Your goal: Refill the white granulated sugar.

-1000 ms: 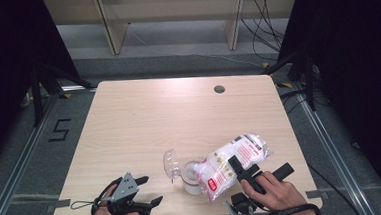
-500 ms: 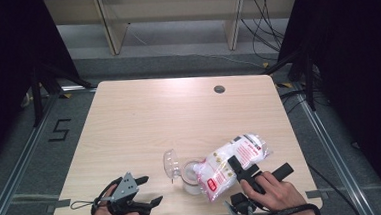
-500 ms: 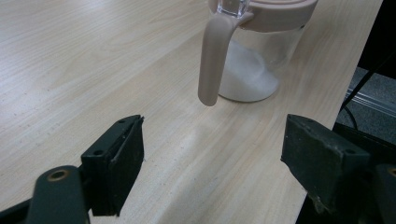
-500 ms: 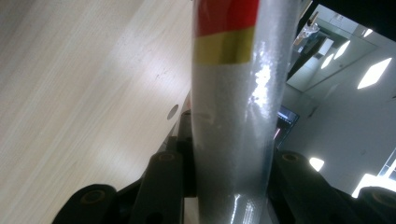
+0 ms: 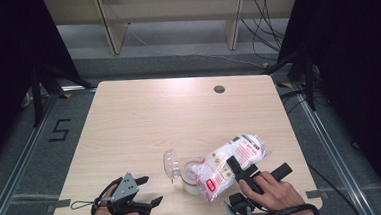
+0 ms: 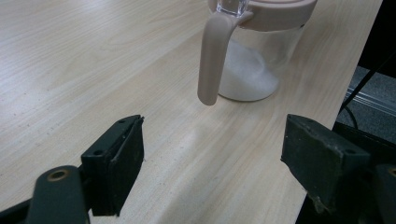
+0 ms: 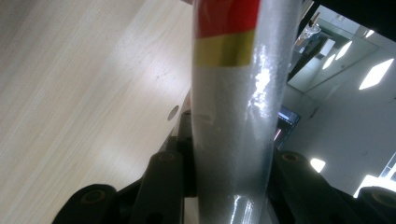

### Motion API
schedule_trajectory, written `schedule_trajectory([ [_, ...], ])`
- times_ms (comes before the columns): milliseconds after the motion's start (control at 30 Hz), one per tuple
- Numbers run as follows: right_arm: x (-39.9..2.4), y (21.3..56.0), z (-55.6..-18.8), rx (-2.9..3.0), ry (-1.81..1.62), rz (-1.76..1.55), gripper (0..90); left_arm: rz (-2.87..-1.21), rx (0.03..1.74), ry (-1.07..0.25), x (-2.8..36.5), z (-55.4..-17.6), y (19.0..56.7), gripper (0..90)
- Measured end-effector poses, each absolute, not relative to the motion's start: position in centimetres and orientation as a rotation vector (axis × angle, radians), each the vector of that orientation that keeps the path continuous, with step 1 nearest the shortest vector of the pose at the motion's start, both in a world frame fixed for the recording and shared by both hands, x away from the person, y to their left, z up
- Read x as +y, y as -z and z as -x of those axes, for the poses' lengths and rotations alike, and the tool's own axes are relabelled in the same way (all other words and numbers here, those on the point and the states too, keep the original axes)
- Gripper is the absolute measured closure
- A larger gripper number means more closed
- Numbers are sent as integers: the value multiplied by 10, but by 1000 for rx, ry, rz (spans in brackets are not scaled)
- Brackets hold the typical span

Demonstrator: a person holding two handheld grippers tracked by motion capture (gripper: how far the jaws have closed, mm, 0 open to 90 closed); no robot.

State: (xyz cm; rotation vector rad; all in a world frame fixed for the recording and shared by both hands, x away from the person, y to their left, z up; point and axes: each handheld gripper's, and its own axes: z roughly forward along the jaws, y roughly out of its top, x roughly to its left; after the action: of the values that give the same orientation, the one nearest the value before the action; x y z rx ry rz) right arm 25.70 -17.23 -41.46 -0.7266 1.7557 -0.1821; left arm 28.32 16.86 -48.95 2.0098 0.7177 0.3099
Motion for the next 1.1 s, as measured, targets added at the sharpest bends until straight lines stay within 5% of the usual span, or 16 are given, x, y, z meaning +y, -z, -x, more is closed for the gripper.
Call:
schedule_trajectory([
  [1100, -167, 413, -257, 1754, 210, 751, 736, -2000, 719, -311, 168, -283, 490, 207],
])
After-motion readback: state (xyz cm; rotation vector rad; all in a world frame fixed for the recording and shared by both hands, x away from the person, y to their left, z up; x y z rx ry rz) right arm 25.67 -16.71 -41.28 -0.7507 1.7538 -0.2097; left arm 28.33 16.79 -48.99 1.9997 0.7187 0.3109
